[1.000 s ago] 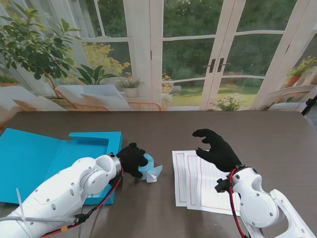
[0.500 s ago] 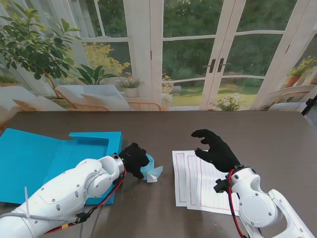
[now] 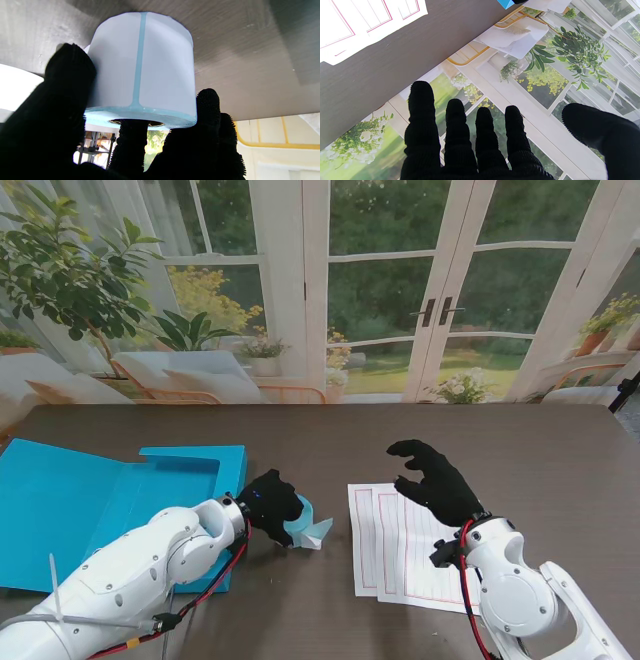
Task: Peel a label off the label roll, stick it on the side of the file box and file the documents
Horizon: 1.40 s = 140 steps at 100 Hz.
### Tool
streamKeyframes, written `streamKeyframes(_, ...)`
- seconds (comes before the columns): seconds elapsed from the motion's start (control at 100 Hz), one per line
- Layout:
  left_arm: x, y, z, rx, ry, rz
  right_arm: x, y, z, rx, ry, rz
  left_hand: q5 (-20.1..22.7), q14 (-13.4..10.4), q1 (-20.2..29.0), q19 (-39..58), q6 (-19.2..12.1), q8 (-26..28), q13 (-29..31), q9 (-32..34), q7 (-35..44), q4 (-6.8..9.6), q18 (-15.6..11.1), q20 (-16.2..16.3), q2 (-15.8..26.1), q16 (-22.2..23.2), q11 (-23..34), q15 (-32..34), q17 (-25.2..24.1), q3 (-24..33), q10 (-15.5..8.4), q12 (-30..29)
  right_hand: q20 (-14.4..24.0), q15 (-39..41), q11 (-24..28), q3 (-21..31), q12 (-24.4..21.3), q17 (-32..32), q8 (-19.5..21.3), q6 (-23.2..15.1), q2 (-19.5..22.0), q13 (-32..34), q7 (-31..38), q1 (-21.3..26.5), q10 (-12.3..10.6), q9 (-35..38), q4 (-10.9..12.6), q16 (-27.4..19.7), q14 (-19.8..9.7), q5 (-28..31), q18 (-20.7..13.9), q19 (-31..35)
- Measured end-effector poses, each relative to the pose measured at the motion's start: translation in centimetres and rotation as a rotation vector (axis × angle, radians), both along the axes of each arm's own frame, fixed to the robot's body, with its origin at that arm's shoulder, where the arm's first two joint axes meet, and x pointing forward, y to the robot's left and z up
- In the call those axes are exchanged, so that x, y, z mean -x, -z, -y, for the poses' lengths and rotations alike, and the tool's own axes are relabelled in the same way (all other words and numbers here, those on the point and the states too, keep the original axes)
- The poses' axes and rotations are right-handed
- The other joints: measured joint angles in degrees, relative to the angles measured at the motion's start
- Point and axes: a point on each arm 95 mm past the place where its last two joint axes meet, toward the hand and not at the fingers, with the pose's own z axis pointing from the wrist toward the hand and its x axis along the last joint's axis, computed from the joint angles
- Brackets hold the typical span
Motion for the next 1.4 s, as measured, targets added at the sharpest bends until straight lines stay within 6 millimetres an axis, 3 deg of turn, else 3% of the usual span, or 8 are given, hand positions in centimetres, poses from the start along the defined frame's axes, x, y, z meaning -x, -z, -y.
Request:
streamKeyframes(0.04,0.1,0.1,0.0,0.022,0.004,-0.003,0.0,0.0,0.0,-0.004,0.000,-0.001,0.64,0.72,-0.04,0.96,0.53,0.03,0.82,1.72,0.75,-1.19,0.69,0.00,-0.97,0.08,-0.01,0.68,0.69,-0.04,0.13,0.00,0.00,0.00,0.00,0.00,0.00,0.00,0.00,0.00,0.00,0.00,0.00,0.00,0.00,0.00,0.00,0.00,0.01,0.01,0.00,0.00)
streamKeyframes(0.12,0.4,0.2,-0.1,0.053,0.018,-0.002,0.0,0.0,-0.1,-0.009,0.001,-0.002,0.75,1.67,-0.16,1.42,1.42,0.22,1.65,3.20,1.65,-1.30,1.47,0.00,-1.43,0.70,-0.02,1.11,1.35,-0.16,0.41,0.00,0.00,0.00,0.00,0.00,0.00,0.00,-0.01,0.01,0.00,0.00,0.00,0.00,0.01,0.00,0.00,0.00,0.02,0.01,0.00,0.00)
streamKeyframes(0.15,0.5,0.2,-0.1,0.062,0.022,-0.003,0.0,0.0,-0.1,-0.010,0.001,-0.002,0.82,1.93,-0.29,1.83,1.50,0.29,1.79,3.89,1.93,-2.42,1.85,0.00,-1.45,0.73,-0.04,1.34,1.60,-0.23,0.43,0.00,0.00,0.00,0.00,0.01,0.00,0.00,-0.01,0.01,0.00,0.00,0.00,0.00,0.01,0.00,0.00,0.00,0.02,0.02,0.00,0.00)
streamKeyframes(0.45,0.6,-0.1,0.0,0.069,0.062,0.002,0.0,0.1,-0.1,-0.025,0.000,-0.007,1.33,3.25,-0.72,2.54,2.30,0.37,4.50,6.47,2.58,-2.42,4.09,0.16,-1.47,2.07,-0.05,2.00,3.44,-0.27,1.42,0.73,0.01,0.00,0.00,0.01,0.00,0.00,-0.03,0.25,0.02,0.00,0.01,0.00,0.05,0.00,0.01,0.00,0.04,0.16,0.01,-0.01)
streamKeyframes(0.8,0.1,-0.1,-0.4,0.099,0.061,0.033,0.0,0.2,-0.2,-0.043,0.003,-0.015,3.08,4.64,-1.82,3.49,3.92,0.26,9.94,12.58,4.50,-2.42,7.22,0.65,-5.21,2.76,-0.05,2.45,7.81,-0.31,1.74,0.91,0.01,0.00,0.00,0.04,0.00,-0.01,-0.37,0.58,1.28,0.00,0.01,0.00,0.08,0.00,0.65,0.00,0.05,0.17,0.01,-0.02)
streamKeyframes(1.4,-0.1,-1.0,-1.7,0.399,-0.119,-0.096,0.1,0.3,-0.6,-0.066,-0.009,-0.011,3.33,5.33,-1.82,3.51,4.15,-0.34,10.52,13.87,4.51,-2.42,7.92,0.66,-5.65,3.42,-0.05,2.45,8.00,-0.30,2.01,0.91,0.03,0.10,0.35,0.07,0.00,-0.04,-0.39,0.71,1.26,0.00,0.62,1.57,0.78,0.88,1.28,0.00,0.71,2.33,0.05,-0.11)
